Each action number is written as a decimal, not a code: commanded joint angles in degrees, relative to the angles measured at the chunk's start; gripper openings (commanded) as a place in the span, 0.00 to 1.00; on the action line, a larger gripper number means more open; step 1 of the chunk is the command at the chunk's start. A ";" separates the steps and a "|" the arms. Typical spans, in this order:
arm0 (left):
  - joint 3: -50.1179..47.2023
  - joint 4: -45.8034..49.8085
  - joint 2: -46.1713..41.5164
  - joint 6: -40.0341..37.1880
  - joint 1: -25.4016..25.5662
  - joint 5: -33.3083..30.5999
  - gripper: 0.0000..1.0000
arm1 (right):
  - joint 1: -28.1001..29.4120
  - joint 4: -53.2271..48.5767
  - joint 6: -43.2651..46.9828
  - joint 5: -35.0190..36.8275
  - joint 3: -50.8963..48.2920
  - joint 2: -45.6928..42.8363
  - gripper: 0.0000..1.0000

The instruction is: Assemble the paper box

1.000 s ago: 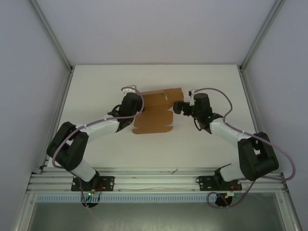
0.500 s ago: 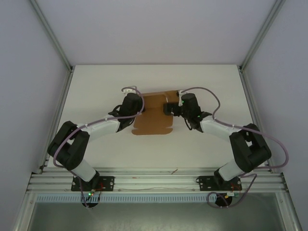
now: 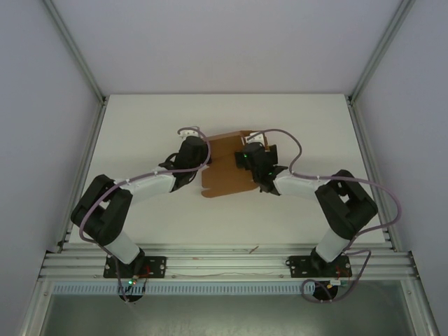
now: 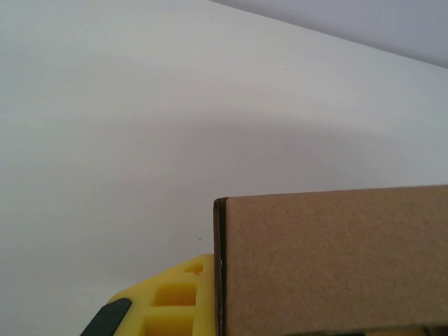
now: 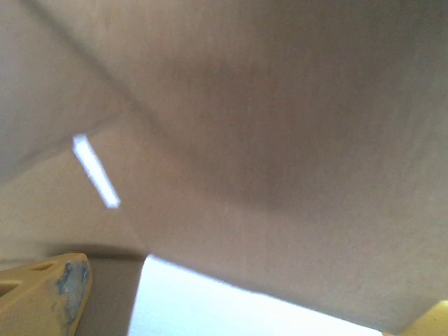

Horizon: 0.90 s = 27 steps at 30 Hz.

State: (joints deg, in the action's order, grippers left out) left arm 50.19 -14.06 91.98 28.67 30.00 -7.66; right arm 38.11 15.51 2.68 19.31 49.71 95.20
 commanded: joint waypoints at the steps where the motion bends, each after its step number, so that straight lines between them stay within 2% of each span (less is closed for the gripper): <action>1: 2.19 0.49 -0.26 -0.06 0.50 0.22 0.00 | -0.35 -0.94 4.00 3.24 -1.28 -3.05 1.00; 5: 3.25 4.10 0.15 -2.57 0.15 -0.69 0.00 | -2.24 -5.46 7.43 -8.51 -3.88 -9.65 1.00; 8: 3.41 5.95 0.10 -3.82 0.06 -0.59 0.00 | -7.60 -9.73 6.06 -18.57 -5.14 -15.00 1.00; 11: 2.81 6.07 -0.14 -3.90 -0.03 -0.60 0.00 | -14.71 -12.54 6.07 -34.16 -6.25 -19.56 1.00; 12: 2.73 5.99 -0.30 -4.09 -0.01 -0.36 0.00 | -16.44 -13.39 8.05 -39.10 -6.45 -20.75 1.00; 14: 2.91 5.80 -0.12 -4.84 -0.03 0.35 0.00 | -17.79 -16.93 12.28 -43.80 -5.53 -21.58 1.00; 16: 3.55 6.49 0.00 -5.21 -0.03 0.47 0.00 | -18.70 -20.23 14.96 -47.39 -3.36 -20.84 1.00; 20: 4.09 7.67 -0.30 -6.07 -0.03 1.27 0.00 | -20.91 -23.59 15.88 -51.66 1.58 -16.92 0.92; 26: 3.02 6.86 -1.04 -5.98 -0.03 2.87 0.00 | -22.20 -23.49 17.85 -56.51 5.31 -11.48 0.76; 27: 3.03 6.79 -1.02 -5.90 -0.04 3.35 0.00 | -22.21 -23.73 18.54 -57.92 5.83 -10.90 0.70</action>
State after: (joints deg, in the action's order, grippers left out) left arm 52.58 -8.12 91.98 23.64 30.00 -5.74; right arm 16.12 -6.42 18.98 -32.97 53.60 83.29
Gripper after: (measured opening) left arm 0.084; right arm 0.717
